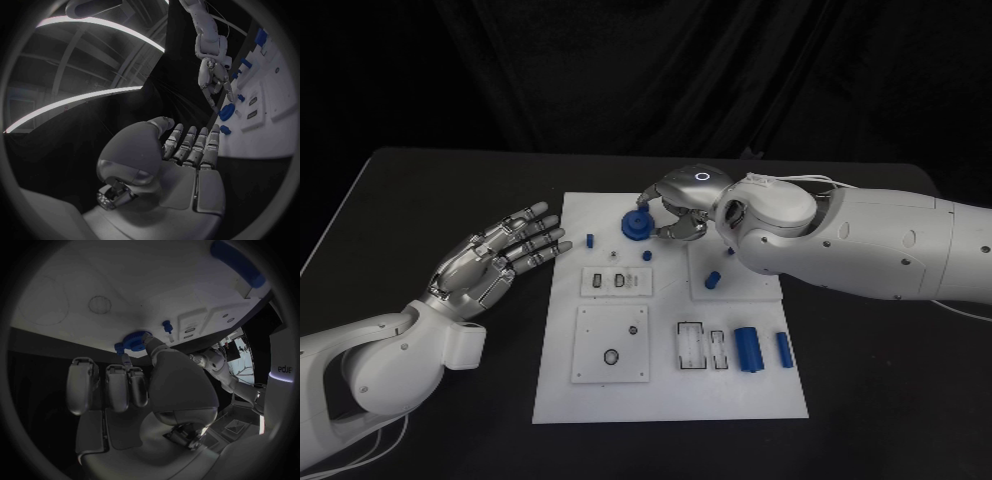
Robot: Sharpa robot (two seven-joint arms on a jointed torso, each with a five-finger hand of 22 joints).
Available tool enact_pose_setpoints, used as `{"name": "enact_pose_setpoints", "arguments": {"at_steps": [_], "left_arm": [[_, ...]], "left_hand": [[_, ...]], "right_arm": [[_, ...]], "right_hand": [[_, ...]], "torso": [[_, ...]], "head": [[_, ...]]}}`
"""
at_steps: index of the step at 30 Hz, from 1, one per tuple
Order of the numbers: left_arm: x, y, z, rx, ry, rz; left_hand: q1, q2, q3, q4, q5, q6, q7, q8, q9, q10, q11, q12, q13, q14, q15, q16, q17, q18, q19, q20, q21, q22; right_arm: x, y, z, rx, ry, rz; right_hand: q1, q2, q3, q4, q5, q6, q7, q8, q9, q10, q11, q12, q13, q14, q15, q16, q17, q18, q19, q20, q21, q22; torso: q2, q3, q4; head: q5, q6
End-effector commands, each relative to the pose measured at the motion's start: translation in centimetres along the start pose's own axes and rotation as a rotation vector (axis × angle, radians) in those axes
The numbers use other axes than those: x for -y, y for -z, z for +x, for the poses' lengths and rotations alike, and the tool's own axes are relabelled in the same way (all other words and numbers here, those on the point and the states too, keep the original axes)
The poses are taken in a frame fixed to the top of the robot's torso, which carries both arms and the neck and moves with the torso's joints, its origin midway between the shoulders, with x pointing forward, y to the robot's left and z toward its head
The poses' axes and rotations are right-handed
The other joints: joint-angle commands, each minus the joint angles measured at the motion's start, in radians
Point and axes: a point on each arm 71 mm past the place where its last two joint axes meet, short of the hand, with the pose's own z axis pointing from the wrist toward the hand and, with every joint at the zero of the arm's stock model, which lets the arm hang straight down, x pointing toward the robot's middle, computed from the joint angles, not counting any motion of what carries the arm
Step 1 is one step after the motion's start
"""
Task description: Assemble the parts on the task board
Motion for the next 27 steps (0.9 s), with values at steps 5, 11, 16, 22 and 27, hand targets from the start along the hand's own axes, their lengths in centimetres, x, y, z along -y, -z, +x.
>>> {"name": "enact_pose_setpoints", "arguments": {"at_steps": [5,11,16,22,27], "left_arm": [[1.3,0.4,0.1,-0.006,0.013,0.162],[1.6,0.7,-0.1,0.008,0.006,0.164],[1.6,0.8,-0.1,0.016,0.006,0.163],[1.4,0.6,0.0,0.012,0.011,0.161],[1.2,0.3,0.2,0.000,0.020,0.156]], "left_hand": [[-0.010,0.000,0.008,-0.002,-0.003,0.004,0.006,0.003,0.002,0.003,0.007,0.008,0.002,0.001,0.004,0.006,0.001,-0.018,0.005,-0.001,0.004,0.002],[-0.011,0.000,0.009,-0.002,-0.004,0.006,0.007,0.004,0.002,0.004,0.008,0.009,0.002,0.001,0.005,0.007,0.001,-0.018,0.005,-0.001,0.004,0.002],[-0.011,-0.001,0.009,-0.002,-0.004,0.006,0.007,0.004,0.002,0.004,0.008,0.010,0.002,0.001,0.005,0.007,0.001,-0.019,0.006,-0.001,0.004,0.002],[-0.012,-0.002,0.010,-0.003,-0.004,0.009,0.007,0.005,0.002,0.007,0.009,0.013,0.003,0.003,0.005,0.009,0.001,-0.019,0.006,-0.001,0.005,0.002],[-0.012,-0.002,0.010,-0.003,-0.004,0.008,0.007,0.005,0.002,0.007,0.009,0.013,0.003,0.003,0.005,0.010,0.001,-0.019,0.007,-0.001,0.005,0.002]], "right_arm": [[1.1,2.1,-0.9,0.112,-0.050,0.002],[4.1,6.3,-3.1,0.131,-0.089,0.075],[7.1,10.4,-3.9,0.087,-0.184,0.202],[9.5,13.4,-3.1,0.061,-0.233,0.303],[10.9,14.8,-1.8,0.058,-0.251,0.351]], "right_hand": [[-0.008,0.015,-0.008,0.019,0.012,0.092,0.005,0.023,0.000,0.077,0.002,0.010,0.236,0.084,-0.001,0.005,0.193,0.000,0.015,0.002,0.012,0.086],[-0.004,0.015,-0.010,0.022,0.013,0.121,0.000,0.029,-0.002,0.089,-0.001,0.017,0.247,0.087,-0.004,0.010,0.200,-0.004,0.024,0.001,0.024,0.100],[0.030,0.021,0.005,0.012,0.036,0.128,-0.001,0.022,-0.011,0.078,-0.004,0.010,0.236,0.083,-0.007,-0.002,0.188,-0.002,0.020,-0.002,0.017,0.096],[0.029,0.013,-0.001,0.024,0.016,0.126,-0.003,0.014,-0.018,0.062,-0.004,0.001,0.220,0.075,-0.006,-0.022,0.168,0.002,0.009,-0.001,0.003,0.083],[0.033,0.007,-0.005,0.029,-0.003,0.130,-0.005,0.012,-0.022,0.055,-0.005,-0.004,0.213,0.072,-0.006,-0.030,0.161,0.004,0.005,-0.001,-0.002,0.079]], "torso": [[-0.001,0.0006,-0.0015],[0.000,0.0016,-0.0031],[-0.003,0.0018,-0.0067],[-0.006,0.0005,-0.0073],[-0.007,-0.0025,-0.0066]], "head": [[0.002,0.012],[-0.005,0.006],[-0.013,0.007],[-0.021,0.008],[-0.021,0.006]]}}
